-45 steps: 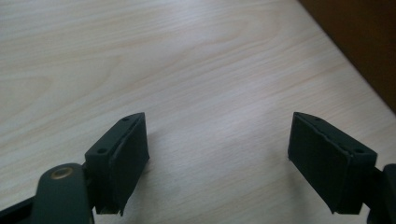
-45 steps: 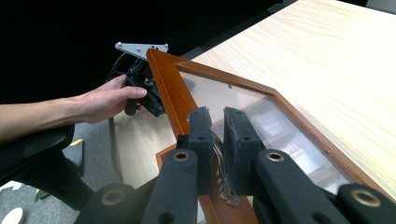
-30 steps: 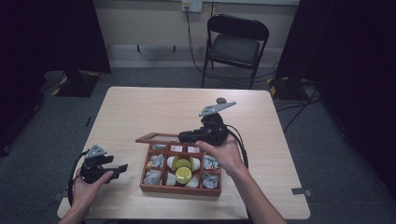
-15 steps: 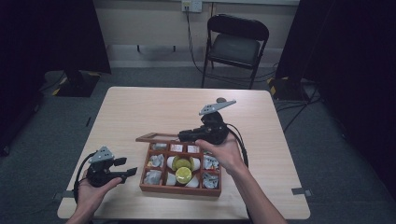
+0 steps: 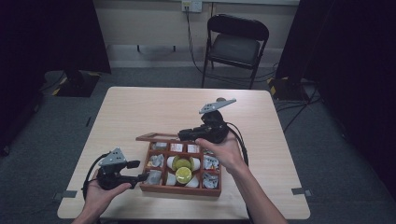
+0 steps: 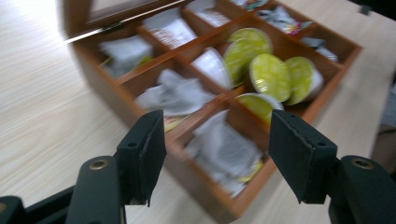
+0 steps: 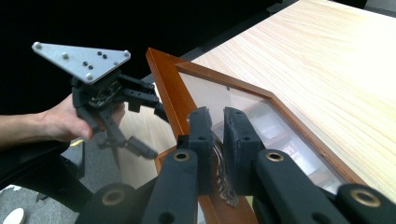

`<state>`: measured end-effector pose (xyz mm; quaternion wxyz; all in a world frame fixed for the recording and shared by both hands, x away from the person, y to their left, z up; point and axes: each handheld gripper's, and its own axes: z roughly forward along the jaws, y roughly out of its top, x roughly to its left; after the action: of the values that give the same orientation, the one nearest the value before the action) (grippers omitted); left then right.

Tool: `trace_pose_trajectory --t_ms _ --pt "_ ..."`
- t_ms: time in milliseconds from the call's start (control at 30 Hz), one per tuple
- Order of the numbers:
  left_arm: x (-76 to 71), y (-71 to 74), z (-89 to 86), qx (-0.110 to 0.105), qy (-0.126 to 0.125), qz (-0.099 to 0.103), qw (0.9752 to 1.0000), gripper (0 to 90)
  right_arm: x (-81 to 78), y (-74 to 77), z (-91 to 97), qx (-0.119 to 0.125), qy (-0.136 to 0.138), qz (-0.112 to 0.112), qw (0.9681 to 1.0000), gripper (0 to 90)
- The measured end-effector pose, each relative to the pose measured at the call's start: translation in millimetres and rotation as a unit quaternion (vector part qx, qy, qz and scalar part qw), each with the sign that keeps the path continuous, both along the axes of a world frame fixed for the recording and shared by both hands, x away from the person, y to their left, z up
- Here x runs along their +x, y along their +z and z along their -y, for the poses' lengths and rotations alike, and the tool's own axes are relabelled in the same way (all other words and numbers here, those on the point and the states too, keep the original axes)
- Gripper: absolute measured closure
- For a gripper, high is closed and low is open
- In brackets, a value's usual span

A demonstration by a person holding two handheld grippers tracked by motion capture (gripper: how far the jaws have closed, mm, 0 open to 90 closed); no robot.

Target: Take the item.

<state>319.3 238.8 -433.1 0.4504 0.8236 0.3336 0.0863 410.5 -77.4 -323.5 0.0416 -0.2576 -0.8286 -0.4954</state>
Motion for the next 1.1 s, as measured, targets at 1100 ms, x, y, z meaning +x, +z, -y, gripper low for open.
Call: trace_pose_trajectory --t_ms 1100 --pt "29.5 -14.5 109.5 0.050 -0.125 -0.013 0.9909 40.3 0.1 0.2 -0.1 -0.001 0.001 0.002 1.0000 82.3"
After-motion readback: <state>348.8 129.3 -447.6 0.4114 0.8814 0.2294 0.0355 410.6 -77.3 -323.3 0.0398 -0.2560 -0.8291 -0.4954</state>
